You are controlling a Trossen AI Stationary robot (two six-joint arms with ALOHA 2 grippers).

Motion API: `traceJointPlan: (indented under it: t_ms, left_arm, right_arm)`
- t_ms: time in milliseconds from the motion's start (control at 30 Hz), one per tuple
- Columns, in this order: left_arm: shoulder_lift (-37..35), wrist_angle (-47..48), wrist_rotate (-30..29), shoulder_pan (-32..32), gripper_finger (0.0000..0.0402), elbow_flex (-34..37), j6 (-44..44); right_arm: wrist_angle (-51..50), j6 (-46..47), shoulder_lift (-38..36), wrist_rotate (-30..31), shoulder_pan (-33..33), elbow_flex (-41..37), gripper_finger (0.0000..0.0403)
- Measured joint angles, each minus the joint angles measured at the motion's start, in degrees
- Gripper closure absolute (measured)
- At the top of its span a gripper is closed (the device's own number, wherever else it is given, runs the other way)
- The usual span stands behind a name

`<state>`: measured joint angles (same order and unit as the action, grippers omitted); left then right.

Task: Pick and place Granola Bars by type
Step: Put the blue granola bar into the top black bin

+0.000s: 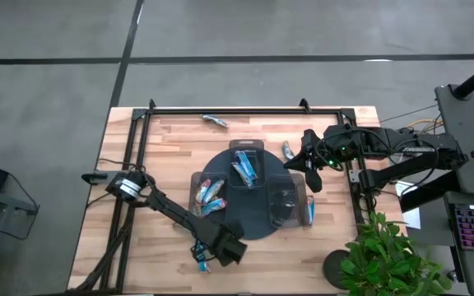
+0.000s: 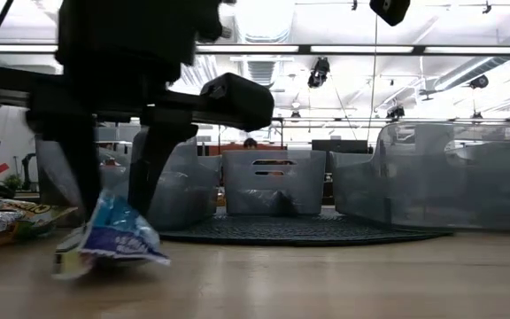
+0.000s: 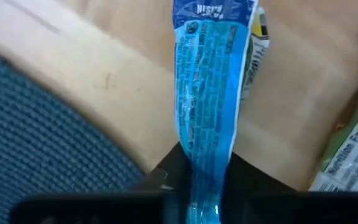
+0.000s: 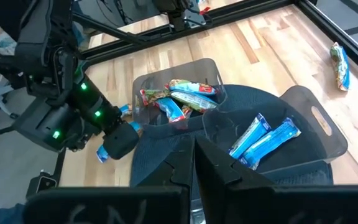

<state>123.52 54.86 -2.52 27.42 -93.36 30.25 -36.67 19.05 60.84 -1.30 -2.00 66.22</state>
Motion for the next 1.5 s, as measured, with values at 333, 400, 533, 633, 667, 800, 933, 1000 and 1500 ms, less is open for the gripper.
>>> traceJointPlan:
  t_ms: [333, 400, 533, 633, 667, 800, 933, 1000, 1500]
  left_arm:
    - [0.39, 13.08, -1.25, -0.09, 0.038, -11.63, -3.2]
    - [0.39, 16.34, -1.2, -0.09, 0.0381, -15.56, -4.64]
    - [0.39, 20.08, -1.13, -0.21, 0.0383, -23.77, -6.4]
    - [0.28, 23.11, -2.69, -0.79, 0.0384, -30.28, -7.4]
    - [0.25, 24.07, -3.52, -1.33, 0.0384, -32.35, -7.81]
    - [0.2, 28.13, -7.08, -4.89, 0.0384, -40.13, -9.74]
    - [-3.4, 25.69, -7.55, -9.88, 0.0384, -38.95, -12.44]
    - [-5.78, 24.25, -7.94, -12.55, 0.0384, -36.56, -13.34]
    - [-10.54, 13.36, -7.5, -31.27, 0.0385, -25.59, -14.55]
  right_arm:
    - [0.02, -1.05, 0.0, 0.0, -0.02, 0.0, 0.0394]
    - [0.01, -1.28, 0.0, 0.0, -0.01, 0.0, 0.0394]
    - [0.02, -2.16, 0.0, -0.02, -0.02, -0.01, 0.0394]
    - [0.02, -2.67, 0.0, -0.02, -0.01, 0.0, 0.0394]
    - [0.02, -2.84, 0.0, -0.02, 0.0, -0.02, 0.0394]
    - [0.0, -4.33, -0.04, -0.04, -0.02, 0.0, 0.0394]
    - [0.03, -5.47, -0.24, -0.07, -0.02, -0.01, 0.0394]
    - [0.03, -5.73, -0.36, -0.1, -0.15, -0.01, 0.0394]
    - [-5.19, -7.21, -2.15, 2.53, -0.39, -0.02, 0.0394]
